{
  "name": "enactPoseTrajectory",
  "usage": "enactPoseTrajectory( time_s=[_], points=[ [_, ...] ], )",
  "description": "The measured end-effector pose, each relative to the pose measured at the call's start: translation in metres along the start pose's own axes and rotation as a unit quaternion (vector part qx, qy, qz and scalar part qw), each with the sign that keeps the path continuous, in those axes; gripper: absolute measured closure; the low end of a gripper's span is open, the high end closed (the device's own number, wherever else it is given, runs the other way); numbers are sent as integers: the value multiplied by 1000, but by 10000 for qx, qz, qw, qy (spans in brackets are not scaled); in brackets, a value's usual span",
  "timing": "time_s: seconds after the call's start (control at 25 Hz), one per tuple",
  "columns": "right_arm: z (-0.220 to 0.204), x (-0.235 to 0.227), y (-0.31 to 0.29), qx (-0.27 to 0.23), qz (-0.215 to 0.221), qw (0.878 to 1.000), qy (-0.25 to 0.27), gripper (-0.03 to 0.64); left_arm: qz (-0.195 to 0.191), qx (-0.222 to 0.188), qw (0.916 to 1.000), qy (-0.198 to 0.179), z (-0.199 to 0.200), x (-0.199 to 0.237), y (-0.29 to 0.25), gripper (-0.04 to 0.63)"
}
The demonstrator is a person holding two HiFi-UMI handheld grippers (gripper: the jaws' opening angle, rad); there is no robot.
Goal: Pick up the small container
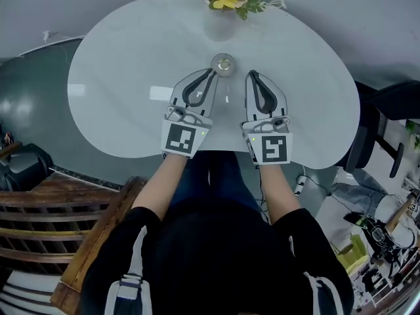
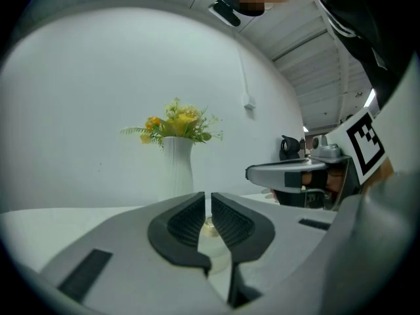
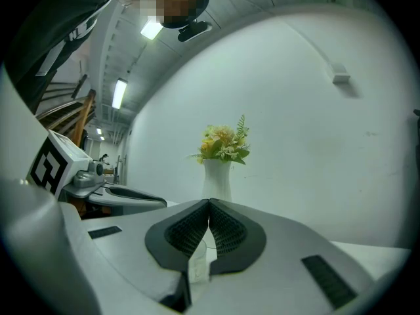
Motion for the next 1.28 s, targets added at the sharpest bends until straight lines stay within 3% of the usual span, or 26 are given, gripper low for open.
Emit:
enactPoseTrajectory(
  time_s=[0.56, 1.28],
  points=[
    [-27, 1, -11, 246, 11, 9996, -160, 595, -195, 166, 9995, -189, -30, 4, -27, 329],
    [-53, -6, -22, 579, -34, 9980, -235, 595, -344, 684, 9960, -453, -56, -1, -59, 278]
  ],
)
Point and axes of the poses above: the fingertips, and each gripper's own axes: y backward along the fingers, x to its left, z out of its top, the point moved 7 cm from there along y, backward along the fingers, and after that the axes turned 3 degrees about x, right-handed, at the moved point
